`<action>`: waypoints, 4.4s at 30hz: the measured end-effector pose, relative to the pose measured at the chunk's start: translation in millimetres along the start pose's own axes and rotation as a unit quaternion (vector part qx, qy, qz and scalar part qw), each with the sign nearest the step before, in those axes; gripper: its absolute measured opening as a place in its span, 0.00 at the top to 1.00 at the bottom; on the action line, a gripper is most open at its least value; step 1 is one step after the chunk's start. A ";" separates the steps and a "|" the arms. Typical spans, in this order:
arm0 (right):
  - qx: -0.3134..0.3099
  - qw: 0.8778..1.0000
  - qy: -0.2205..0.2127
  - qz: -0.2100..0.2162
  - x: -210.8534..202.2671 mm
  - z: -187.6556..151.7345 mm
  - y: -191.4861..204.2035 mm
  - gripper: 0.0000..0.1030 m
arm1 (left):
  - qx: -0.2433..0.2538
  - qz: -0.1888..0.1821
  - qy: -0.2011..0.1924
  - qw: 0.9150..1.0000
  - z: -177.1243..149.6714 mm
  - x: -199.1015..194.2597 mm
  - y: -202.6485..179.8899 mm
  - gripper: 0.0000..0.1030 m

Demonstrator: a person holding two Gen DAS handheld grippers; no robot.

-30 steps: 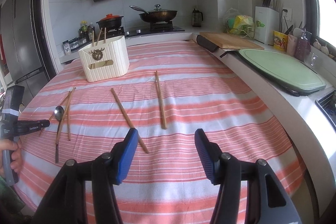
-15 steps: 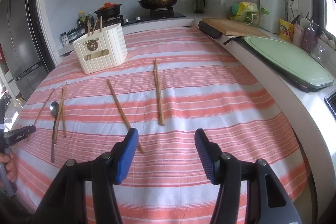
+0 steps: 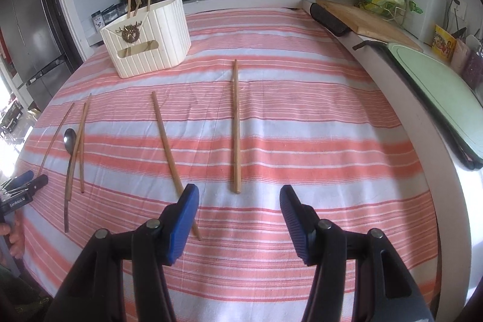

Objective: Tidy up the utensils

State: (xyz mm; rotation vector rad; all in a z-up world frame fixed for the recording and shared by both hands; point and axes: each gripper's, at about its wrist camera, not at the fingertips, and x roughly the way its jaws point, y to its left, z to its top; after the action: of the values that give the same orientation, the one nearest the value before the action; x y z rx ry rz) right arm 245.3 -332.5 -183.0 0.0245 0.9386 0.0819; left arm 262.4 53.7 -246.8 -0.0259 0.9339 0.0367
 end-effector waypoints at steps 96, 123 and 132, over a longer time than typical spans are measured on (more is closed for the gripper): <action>-0.049 0.987 -0.121 0.088 -58.5 150.7 30.1 0.94 | -0.015 -0.155 -0.138 0.978 157.1 -125.3 46.4 0.96; -0.105 0.973 -0.188 0.082 -99.1 169.8 79.1 0.94 | -0.007 -0.200 -0.207 0.958 219.5 -184.4 29.7 0.97; -0.114 0.950 -0.275 0.097 -121.3 260.5 104.1 0.94 | 0.001 -0.188 -0.310 0.932 310.5 -214.4 6.8 0.97</action>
State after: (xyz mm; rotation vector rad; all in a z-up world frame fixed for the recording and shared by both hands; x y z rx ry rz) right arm 377.9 -234.7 74.4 -0.0714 0.3617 0.3481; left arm 384.1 68.0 110.2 -0.1822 0.2840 -0.2988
